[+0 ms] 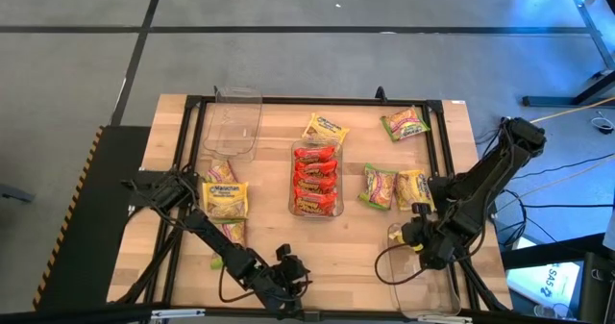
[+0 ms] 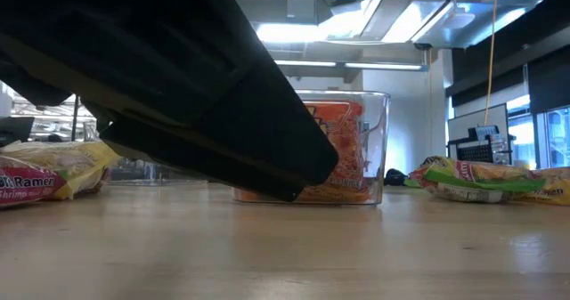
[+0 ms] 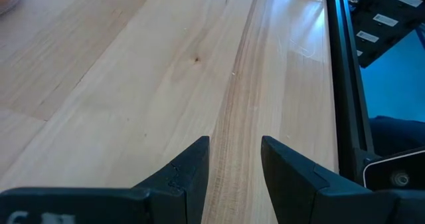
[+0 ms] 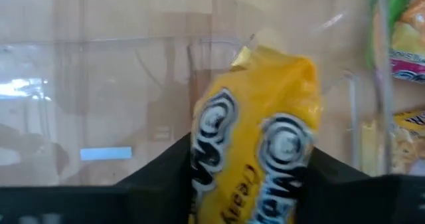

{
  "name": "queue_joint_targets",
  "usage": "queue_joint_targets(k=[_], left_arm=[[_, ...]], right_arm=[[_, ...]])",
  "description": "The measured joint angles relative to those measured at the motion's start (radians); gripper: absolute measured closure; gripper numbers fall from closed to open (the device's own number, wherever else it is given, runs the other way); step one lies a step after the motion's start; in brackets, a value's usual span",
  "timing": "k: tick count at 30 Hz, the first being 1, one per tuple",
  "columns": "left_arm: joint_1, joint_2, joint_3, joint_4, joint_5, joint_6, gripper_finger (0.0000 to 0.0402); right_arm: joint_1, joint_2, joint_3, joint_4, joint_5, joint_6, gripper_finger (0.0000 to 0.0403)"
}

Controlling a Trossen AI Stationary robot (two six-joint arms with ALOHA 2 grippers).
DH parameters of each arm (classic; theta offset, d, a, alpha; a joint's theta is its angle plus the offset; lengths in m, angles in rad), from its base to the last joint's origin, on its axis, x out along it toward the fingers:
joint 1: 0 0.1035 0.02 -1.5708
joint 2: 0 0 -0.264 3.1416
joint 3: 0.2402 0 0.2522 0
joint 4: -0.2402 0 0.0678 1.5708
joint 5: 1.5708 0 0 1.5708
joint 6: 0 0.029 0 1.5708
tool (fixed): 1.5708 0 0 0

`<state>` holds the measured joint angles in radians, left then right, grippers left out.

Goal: Sort Maruchan noodles
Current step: Put the bottom yellow noodle pack into the bottom transparent bin

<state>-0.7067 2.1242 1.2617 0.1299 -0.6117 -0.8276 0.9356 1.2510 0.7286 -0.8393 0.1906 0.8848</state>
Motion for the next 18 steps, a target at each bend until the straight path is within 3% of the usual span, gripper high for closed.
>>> queue_joint_targets(k=[5, 11, 18], left_arm=[[0.000, 0.000, 0.000, 0.000, 0.000, 0.000, 0.0271], [0.000, 0.000, 0.000, 0.000, 0.000, 0.000, 0.0271], [0.000, 0.000, 0.000, 0.000, 0.000, 0.000, 0.0271]], right_arm=[[0.000, 0.000, 0.061, -0.100, -0.020, -0.024, 0.0206], [0.000, -0.001, 0.133, -0.237, -0.001, -0.025, 0.0203], [0.000, -0.001, 0.138, -0.265, 0.072, -0.023, 0.0203]])
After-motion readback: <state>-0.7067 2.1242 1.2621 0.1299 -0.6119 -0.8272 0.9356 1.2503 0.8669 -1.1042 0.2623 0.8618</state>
